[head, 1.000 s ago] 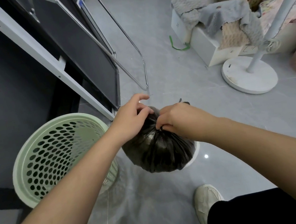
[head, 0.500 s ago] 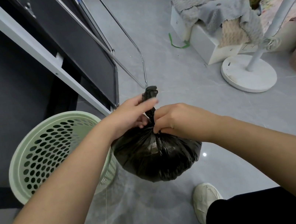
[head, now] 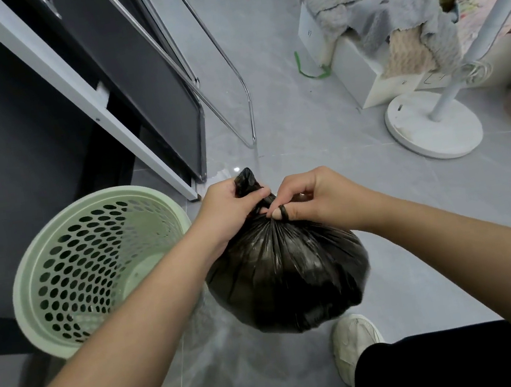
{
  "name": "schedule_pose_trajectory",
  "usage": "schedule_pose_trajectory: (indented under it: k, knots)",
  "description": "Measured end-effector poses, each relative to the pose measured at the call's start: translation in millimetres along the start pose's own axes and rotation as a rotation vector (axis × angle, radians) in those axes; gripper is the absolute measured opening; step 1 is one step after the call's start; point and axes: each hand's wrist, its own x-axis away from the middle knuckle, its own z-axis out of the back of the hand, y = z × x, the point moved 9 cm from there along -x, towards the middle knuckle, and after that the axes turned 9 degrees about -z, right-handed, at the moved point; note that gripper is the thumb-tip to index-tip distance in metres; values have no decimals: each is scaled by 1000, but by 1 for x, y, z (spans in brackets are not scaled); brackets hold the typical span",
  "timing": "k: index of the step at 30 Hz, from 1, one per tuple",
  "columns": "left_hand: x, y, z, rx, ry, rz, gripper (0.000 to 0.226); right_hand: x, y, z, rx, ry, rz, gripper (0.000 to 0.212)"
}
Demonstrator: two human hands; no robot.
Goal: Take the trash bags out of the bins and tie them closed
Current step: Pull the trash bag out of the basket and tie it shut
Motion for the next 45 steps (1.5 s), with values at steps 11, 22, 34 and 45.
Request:
schedule_pose_trajectory:
  k: [11,22,34,45]
  knots:
    - [10,-1,4,111,143,89,3,-2,20,6,-184,90,-252,19]
    - [12,10,5,192,169,118,3,-2,15,22,-21,333,-215,21]
    - [17,18,7,396,165,157,6,-4,5,33,-17,465,-112,18]
    - [37,34,31,139,433,-163,16,1,5,36,-37,563,-141,12]
